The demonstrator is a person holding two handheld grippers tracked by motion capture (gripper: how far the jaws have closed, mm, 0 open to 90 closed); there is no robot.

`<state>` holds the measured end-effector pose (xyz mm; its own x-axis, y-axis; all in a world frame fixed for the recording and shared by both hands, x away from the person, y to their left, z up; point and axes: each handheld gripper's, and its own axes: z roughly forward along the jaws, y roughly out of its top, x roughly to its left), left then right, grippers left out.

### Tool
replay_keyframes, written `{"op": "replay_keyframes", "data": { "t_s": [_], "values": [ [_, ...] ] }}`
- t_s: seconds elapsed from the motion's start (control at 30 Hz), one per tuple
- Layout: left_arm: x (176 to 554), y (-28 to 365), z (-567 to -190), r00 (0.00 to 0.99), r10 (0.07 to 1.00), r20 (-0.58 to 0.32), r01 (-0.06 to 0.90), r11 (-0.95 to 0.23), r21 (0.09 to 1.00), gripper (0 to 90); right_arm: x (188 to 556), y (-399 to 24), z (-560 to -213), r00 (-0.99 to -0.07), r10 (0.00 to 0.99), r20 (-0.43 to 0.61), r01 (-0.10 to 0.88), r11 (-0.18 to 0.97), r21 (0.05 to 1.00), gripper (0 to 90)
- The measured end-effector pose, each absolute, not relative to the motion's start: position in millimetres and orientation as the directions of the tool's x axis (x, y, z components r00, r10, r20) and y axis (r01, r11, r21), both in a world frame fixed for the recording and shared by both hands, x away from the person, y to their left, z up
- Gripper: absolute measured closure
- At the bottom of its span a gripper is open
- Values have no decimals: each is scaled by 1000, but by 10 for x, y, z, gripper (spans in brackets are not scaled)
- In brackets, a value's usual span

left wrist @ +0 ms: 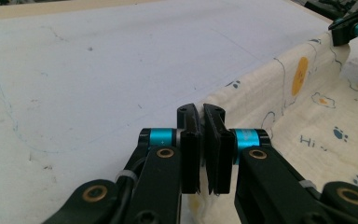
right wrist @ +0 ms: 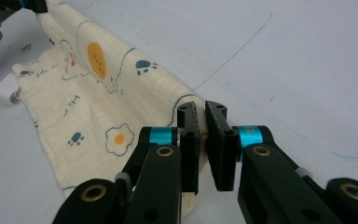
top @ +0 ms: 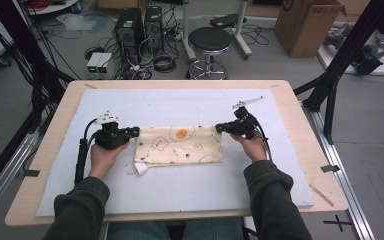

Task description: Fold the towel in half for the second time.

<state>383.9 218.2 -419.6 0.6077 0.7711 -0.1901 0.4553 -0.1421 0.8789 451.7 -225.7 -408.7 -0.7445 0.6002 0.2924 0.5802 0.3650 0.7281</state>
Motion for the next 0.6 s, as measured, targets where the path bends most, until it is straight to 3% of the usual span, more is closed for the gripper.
{"op": "replay_keyframes", "data": {
  "t_s": [0.6],
  "values": [
    [3612, 2216, -4216, 646, 742, -180, 430, -159, 889, 846, 4377, -2203, -4023, -785, 560, 265, 551, 437, 711, 837]
  ]
}}
